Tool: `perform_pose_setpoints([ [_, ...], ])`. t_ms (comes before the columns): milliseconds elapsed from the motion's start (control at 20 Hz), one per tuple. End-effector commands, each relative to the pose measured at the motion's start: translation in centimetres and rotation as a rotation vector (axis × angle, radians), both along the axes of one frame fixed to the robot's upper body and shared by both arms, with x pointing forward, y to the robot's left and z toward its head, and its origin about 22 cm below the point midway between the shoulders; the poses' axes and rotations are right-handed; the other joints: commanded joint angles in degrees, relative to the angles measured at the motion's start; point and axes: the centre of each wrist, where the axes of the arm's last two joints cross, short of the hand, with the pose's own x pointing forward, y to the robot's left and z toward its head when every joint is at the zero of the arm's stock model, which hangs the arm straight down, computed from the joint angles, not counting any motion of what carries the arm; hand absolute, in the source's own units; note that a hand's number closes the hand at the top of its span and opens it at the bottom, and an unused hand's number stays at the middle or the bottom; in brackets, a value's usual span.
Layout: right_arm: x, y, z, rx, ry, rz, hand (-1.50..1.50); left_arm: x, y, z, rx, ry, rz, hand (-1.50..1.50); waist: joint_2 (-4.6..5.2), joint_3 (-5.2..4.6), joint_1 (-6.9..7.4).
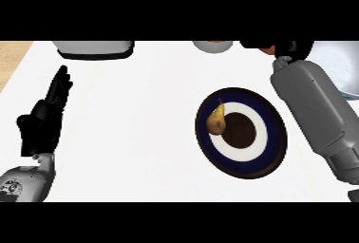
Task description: Pick the sweet potato from the plate and place it in the bowl
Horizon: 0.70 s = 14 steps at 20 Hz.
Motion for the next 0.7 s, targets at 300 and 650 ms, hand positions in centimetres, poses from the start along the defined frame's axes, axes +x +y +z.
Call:
perform_pose_setpoints([
  [300,-1.5,-14.6,-1.0,-0.081,-0.099,-0.184,1.5,-0.5,-0.8,-0.6,0.003,-0.013,-0.023,0.0,0.63,0.07,1.41],
  [650,-3.8,-21.3,-4.3,-0.296,0.033,-0.326,1.5,-0.5,-0.2,-0.2,-0.005,-0.017,-0.041,0.0,1.03,0.1,2.61],
])
